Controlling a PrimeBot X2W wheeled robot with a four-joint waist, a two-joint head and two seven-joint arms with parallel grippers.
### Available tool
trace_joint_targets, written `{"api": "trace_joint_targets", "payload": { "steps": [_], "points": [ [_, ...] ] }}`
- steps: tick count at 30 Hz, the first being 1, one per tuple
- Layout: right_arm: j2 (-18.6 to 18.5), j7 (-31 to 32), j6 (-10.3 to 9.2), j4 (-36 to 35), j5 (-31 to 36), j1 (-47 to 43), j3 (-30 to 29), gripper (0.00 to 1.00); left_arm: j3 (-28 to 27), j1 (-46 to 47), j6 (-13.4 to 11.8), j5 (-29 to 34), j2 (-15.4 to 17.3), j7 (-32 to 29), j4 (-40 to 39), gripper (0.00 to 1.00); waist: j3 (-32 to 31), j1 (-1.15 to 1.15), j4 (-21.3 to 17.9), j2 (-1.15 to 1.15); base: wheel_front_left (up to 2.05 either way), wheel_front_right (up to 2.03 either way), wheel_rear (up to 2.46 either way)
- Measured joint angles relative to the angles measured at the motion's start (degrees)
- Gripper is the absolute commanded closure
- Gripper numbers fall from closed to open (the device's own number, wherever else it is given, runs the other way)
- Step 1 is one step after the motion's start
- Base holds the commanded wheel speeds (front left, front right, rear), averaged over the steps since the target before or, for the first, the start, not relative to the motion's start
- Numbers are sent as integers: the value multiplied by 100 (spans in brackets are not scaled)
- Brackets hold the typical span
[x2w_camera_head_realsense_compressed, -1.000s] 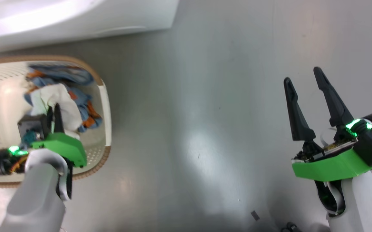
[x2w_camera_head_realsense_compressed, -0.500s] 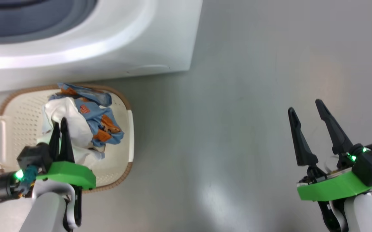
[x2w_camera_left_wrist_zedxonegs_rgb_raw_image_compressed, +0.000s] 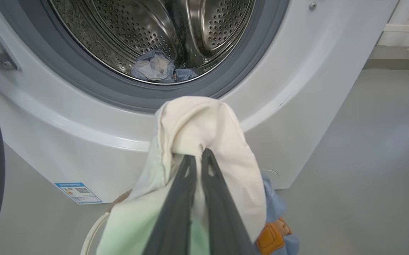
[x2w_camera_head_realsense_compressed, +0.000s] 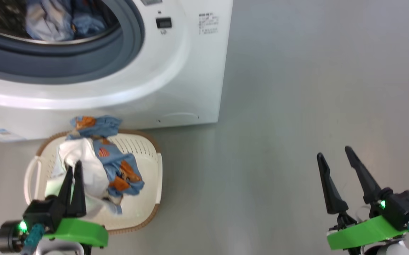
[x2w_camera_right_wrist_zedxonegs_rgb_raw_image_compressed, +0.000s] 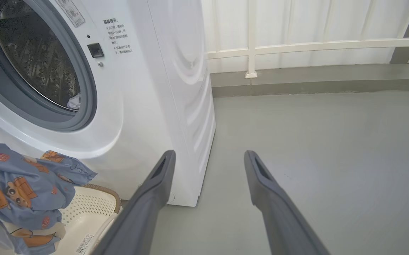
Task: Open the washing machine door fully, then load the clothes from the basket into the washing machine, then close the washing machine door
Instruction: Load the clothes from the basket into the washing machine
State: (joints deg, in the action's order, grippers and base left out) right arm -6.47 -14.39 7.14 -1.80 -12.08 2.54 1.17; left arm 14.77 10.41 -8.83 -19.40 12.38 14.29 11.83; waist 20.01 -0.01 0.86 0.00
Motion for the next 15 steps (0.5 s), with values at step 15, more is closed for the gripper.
{"api": "trace_joint_targets", "payload": {
  "steps": [15],
  "points": [
    [164, 155, 0, -5, 142, -633, 37, 0, 132, -965, 0, -105, 201, -416, -772, 100, -1197, 0, 6, 0, 0, 0, 0]
  ]
}}
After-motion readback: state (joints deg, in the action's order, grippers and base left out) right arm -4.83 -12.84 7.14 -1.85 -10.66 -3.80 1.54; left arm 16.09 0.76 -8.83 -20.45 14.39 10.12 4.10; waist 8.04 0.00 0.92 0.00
